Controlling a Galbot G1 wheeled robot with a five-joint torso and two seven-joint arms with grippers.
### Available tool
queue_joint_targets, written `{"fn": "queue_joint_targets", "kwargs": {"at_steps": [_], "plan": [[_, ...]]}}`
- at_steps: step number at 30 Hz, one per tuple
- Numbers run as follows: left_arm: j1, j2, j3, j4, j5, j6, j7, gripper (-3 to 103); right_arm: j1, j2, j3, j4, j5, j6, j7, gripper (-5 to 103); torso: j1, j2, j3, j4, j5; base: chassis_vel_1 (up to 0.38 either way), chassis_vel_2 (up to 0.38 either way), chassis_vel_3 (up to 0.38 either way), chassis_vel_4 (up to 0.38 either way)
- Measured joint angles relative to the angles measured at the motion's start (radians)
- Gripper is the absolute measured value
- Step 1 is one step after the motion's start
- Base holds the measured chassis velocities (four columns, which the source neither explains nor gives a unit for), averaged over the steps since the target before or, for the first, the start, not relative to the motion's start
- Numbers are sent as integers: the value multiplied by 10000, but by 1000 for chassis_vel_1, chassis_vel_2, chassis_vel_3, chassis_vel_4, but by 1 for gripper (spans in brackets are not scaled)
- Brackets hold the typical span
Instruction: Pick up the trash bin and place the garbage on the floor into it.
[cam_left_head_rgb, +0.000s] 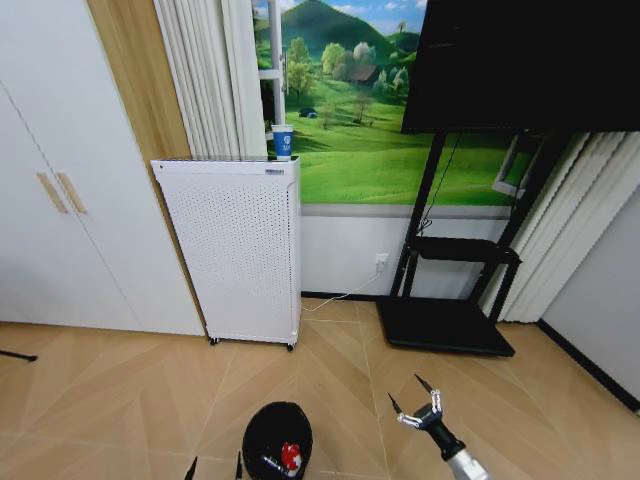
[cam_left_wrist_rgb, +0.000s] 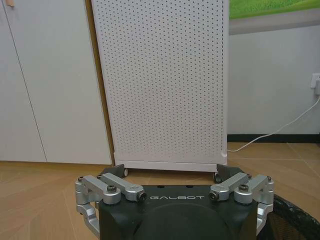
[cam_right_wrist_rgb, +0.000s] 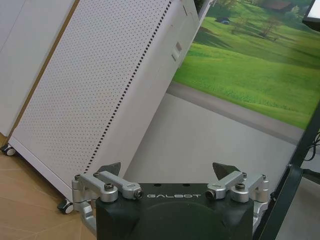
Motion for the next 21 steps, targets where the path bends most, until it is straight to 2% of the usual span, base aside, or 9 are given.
{"fn": "queue_joint_targets", "kwargs": {"at_steps": [7, 13, 17, 18, 19, 21], "plan": [[-4, 40, 2, 12, -31, -22, -8, 100, 74, 14, -24, 0, 46, 0, 77, 100, -5, -15, -9, 2, -1, -3, -94, 0, 137], [-18, 96, 13, 41, -53, -38, -11, 100, 10, 129, 56, -14, -81, 0, 308, 100, -17, -24, -20, -1, 1, -28, -315, 26, 329], [-27, 49, 82, 99, -25, -68, -7, 100, 94, 302, 56, -119, -526, -5, 1208, 100, -17, -33, -22, 1, 7, -94, -369, 73, 361], [-27, 49, 82, 99, -25, -68, -7, 100, 94, 302, 56, -119, -526, -5, 1208, 100, -17, -33, -22, 1, 7, -155, -373, 108, 366], [-34, 39, 104, 103, -20, -67, -8, 100, 120, 319, 63, -158, -661, -5, 1363, 100, -16, -34, -21, 0, -9, -155, -373, 134, 404], [-41, 32, 128, 107, -14, -67, -7, 100, 148, 349, 84, -203, -808, -7, 1553, 100, -17, -35, -22, 2, -7, -115, -403, 134, 448]]}}
